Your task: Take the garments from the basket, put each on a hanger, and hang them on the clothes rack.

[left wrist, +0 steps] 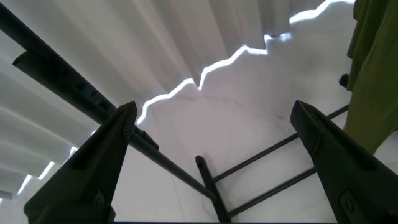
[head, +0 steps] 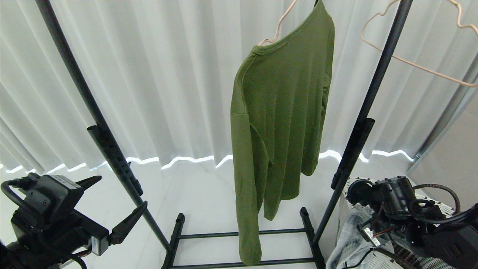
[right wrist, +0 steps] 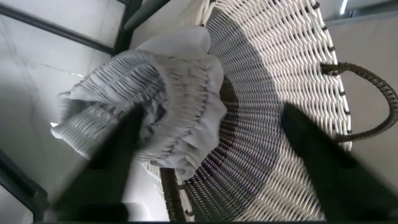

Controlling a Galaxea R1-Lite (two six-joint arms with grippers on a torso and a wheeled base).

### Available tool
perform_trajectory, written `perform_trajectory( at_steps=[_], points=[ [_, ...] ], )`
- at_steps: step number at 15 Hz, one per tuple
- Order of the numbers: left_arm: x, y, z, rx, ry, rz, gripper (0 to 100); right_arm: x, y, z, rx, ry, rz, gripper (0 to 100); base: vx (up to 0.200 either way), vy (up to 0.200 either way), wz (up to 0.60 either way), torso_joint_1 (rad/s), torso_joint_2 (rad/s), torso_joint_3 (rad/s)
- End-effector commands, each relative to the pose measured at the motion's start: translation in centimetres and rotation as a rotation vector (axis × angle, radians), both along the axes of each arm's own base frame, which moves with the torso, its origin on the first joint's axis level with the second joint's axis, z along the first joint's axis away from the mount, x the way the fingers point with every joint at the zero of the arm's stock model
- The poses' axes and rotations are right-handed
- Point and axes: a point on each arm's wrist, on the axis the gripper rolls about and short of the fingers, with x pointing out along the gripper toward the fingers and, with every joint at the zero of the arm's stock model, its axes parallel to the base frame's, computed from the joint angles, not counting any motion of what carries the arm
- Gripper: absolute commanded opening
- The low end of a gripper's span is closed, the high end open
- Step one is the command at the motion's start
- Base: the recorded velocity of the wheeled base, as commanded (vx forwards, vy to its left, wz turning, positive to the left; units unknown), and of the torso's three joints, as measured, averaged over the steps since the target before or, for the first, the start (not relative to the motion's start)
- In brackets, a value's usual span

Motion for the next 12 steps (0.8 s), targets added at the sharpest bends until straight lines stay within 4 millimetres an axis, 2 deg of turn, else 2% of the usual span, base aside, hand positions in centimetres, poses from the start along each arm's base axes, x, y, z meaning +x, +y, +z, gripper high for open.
perform_trajectory(
  at_steps=[1, 4, 5, 7, 8, 10, 12],
  points=[
    [-0.1, 0.0, -0.1, 0.000, 0.002, -0.001, 100, 0.0, 0.1, 0.0, 0.000, -0.002, 0.001, 0, 0.000, 0.000, 0.00, 0.000, 0.00, 0.000],
    [-0.4, 0.1, -0.5, 0.010, 0.016, -0.001, 100, -0.3, 0.1, 1.0, 0.023, -0.034, 0.003, 0, 0.000, 0.000, 0.00, 0.000, 0.00, 0.000],
    [-0.4, 0.1, -0.5, 0.011, 0.017, -0.001, 100, -0.4, 0.4, 1.8, 0.045, -0.068, 0.012, 0, 0.000, 0.000, 0.00, 0.000, 0.00, 0.000],
    [-0.4, 0.1, -0.5, 0.014, 0.017, 0.007, 100, -0.1, 1.6, 4.9, 0.105, -0.183, 0.046, 0, 0.000, 0.000, 0.00, 0.000, 0.00, 0.000],
    [-0.4, 0.1, -0.6, 0.016, 0.020, 0.011, 100, 0.0, 2.6, 7.6, 0.146, -0.251, 0.078, 0, 0.000, 0.000, 0.00, 0.000, 0.00, 0.000],
    [-0.3, 0.2, -0.6, 0.037, 0.019, 0.034, 100, -1.6, 4.2, 12.3, 0.190, -0.299, 0.160, 0, 0.000, 0.000, 0.00, 0.000, 0.00, 0.000],
    [-0.4, 0.2, -0.6, 0.041, 0.013, 0.044, 100, -3.6, 5.5, 15.0, 0.228, -0.328, 0.246, 0, -0.200, 0.000, 0.00, 0.000, 0.00, 0.007]
  ],
)
